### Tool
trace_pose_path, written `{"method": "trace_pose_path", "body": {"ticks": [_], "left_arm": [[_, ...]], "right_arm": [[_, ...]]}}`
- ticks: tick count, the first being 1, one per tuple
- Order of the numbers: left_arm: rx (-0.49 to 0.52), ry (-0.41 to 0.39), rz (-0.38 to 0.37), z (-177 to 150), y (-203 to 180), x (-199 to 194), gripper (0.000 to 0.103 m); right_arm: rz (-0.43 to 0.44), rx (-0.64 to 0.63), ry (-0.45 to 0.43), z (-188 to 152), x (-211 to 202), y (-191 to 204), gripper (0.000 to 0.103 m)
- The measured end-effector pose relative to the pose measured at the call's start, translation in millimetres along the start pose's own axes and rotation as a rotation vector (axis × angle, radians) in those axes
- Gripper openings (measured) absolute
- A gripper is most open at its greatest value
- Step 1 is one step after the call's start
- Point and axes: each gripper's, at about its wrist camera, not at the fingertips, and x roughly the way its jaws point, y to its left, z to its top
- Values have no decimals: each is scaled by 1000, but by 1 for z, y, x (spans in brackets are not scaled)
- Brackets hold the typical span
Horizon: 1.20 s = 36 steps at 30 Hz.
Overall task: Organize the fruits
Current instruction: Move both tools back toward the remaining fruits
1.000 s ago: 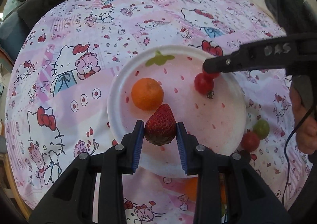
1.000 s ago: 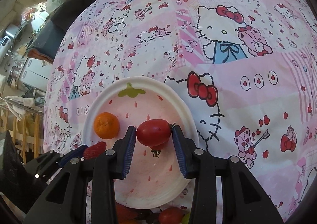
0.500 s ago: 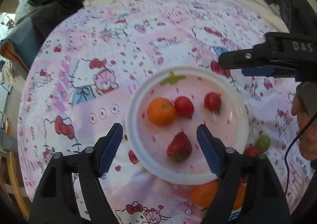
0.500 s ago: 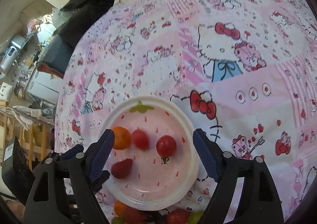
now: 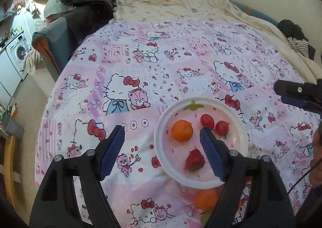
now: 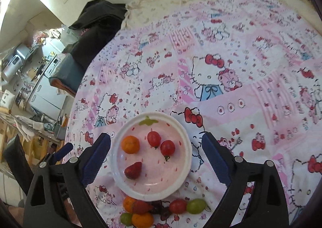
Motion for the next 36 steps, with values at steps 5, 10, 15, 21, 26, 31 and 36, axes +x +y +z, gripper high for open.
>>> {"method": "trace_pose_path", "body": {"ticks": [5,10,15,21,26,31,36], "left_arm": [[-28,-10,-18,-6,6,-17,74],[-29,-9,-20,-18,5,-32,78],[-28,-11,-33,-28,0,-43,83],[-10,-11,-38,-39,-7,-53,83],[-38,22,-18,-46,-2,-51,83],[-109,99,-22,-54,10,-36,83],[-97,205,-79,-70,3,-16,83]], "right_arm": [[-27,-10,-63,-11,-27,3,94],[-42,15,-68,-27,-41,0,94],[-60,18,-58,-47,-51,-1,94],[-83,59,-45,-73,-65,-10,94],[-124,71,-18,-88,-68,-17,94],[-172,81,32,-93,-63,-22,94],[-139,111,43,-91,-55,-28,94]]}}
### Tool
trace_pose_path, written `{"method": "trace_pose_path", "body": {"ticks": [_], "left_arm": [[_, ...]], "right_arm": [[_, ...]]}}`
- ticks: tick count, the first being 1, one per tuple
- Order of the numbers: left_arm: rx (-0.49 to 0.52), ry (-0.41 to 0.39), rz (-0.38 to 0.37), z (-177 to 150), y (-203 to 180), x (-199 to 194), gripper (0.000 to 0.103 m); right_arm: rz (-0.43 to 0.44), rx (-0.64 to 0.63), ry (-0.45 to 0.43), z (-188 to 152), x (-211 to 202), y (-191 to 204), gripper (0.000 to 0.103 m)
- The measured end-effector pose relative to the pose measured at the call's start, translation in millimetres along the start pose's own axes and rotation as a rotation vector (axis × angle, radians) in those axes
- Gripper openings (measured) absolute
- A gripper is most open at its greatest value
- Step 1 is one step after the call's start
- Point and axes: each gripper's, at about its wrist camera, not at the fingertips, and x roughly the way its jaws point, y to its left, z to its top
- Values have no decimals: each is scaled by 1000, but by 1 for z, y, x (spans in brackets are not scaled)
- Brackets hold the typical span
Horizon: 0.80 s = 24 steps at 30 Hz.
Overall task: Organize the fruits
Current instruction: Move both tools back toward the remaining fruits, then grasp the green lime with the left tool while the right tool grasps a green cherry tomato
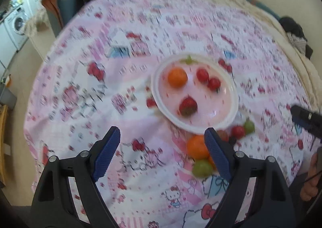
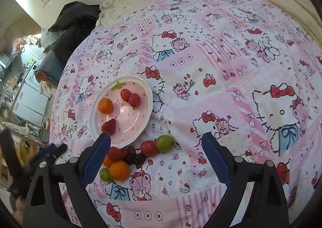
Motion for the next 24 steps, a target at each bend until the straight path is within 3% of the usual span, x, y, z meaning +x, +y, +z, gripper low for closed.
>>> {"method": "trace_pose_path", "body": {"ticks": [4,10,12,14,16,20,24], "left_arm": [[-1,96,-69,-11,-9,19,82],[112,210,-113,-31,-37,39,65],[141,230,-114,-38,-42,45,54],[161,256,-128,-43,-45,50,53],[177,259,-129,-45,-46,52,53],[198,268,-169,-46,-51,57,28],[207,256,-174,-44,-50,52,27]], "right_arm": [[-3,13,19,3,8,-1,94],[4,22,54,4,17,-4,94],[7,25,63,4,19,-4,94],[8,26,66,4,20,-4,94],[9,25,69,5,20,-3,94],[15,21,78,5,22,-2,94],[8,31,97,5,26,-6,94]]}}
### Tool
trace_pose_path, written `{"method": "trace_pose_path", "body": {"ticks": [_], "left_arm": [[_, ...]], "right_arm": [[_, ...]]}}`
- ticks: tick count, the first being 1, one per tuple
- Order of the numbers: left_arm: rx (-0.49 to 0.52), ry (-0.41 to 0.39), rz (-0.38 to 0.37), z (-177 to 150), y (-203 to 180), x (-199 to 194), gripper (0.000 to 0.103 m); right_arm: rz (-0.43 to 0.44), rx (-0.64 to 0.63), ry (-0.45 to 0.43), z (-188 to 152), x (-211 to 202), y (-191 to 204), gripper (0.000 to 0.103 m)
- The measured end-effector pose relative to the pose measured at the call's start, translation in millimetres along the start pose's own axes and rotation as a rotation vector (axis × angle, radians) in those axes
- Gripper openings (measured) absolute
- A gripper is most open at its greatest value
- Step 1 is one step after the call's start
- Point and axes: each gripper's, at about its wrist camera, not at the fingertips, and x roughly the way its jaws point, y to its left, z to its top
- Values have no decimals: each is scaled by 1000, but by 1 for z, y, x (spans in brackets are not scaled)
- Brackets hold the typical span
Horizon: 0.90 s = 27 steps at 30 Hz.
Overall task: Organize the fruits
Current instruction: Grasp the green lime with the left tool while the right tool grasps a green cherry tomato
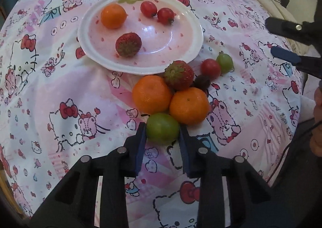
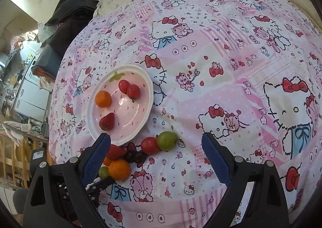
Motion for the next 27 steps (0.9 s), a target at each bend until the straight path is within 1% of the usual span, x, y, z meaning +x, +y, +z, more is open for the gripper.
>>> {"method": "trace_pose_path", "body": {"ticks": [2,4,5,7,9,10,12,14,15,18,23,24,25,27], "left_arm": [[-12,-8,-4,0,3,-6,27],[-28,-30,-2,0,7,-17,27],[-40,-45,7,1,9,-23,27],[-63,-74,20,2,15,-32,27],[-92,-97,31,3,23,-39,27],[-111,-108,40,4,28,-42,27],[-137,-124,57,6,35,-46,27],[-158,-136,64,8,40,-48,27],[-169,-142,68,9,44,-49,27],[-193,-154,82,9,50,-51,27],[-215,-161,89,9,58,-53,27],[-222,-163,89,9,58,-53,27],[-222,-164,87,10,59,-54,27],[-217,-170,91,12,56,-54,27]], "right_arm": [[0,33,26,0,4,-7,94],[20,74,78,2,14,-15,83],[32,98,115,3,23,-19,74],[17,134,155,4,36,-26,71],[5,158,187,5,48,-31,62],[5,164,205,5,54,-32,60],[-3,165,228,5,61,-29,53],[-10,160,249,6,68,-24,50],[-24,157,253,7,71,-22,46],[-31,190,275,7,81,-23,45],[-47,209,290,8,93,-28,44],[-48,210,284,8,92,-29,37],[-33,213,276,9,90,-30,33],[-16,217,270,10,87,-32,31]]}}
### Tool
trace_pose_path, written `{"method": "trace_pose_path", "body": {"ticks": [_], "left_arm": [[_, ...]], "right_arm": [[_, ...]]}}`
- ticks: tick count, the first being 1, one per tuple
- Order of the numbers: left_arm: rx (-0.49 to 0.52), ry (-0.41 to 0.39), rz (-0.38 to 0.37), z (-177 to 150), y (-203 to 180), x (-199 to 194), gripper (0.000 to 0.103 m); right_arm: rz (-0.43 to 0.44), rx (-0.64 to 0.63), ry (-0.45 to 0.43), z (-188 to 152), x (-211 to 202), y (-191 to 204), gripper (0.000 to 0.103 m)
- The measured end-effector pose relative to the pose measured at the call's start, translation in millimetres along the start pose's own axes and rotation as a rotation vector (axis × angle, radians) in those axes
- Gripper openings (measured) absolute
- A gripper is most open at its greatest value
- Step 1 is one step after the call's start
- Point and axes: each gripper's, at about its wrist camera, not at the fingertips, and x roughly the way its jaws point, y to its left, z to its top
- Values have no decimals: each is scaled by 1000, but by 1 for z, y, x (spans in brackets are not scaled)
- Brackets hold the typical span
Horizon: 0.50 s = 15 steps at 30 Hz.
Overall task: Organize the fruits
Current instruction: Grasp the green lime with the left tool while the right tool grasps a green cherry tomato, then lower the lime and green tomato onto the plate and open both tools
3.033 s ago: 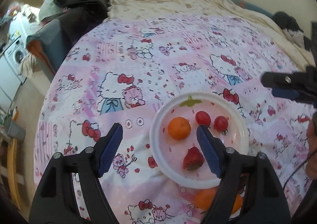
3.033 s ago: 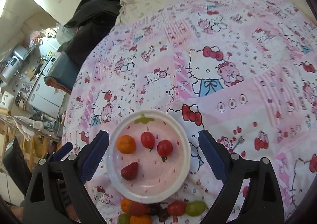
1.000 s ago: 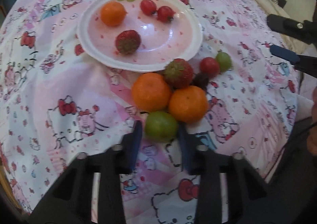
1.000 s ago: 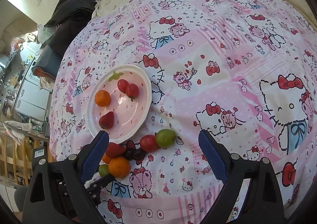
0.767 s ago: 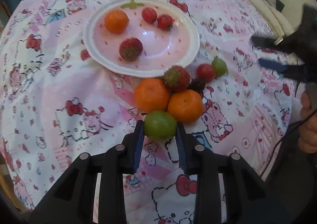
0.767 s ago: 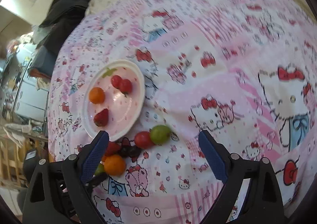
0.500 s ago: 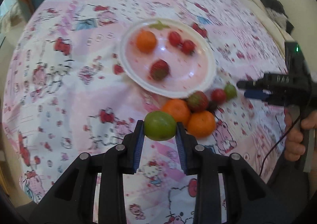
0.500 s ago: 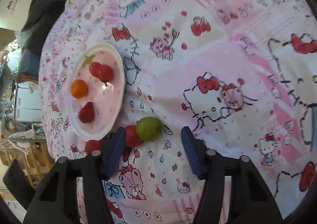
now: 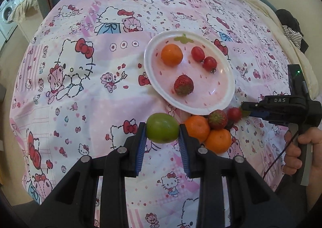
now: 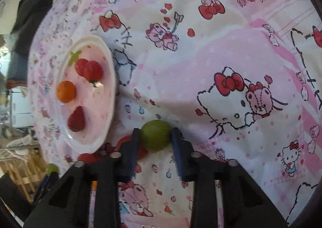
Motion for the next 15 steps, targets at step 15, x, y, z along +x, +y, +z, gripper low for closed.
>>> {"method": "trace_pose_path", "body": {"ticks": [15], "left_arm": [[11,-130,67,19,2,-24,27]], "right_arm": [[141,-27,-199,-8,-72,3,30]]}}
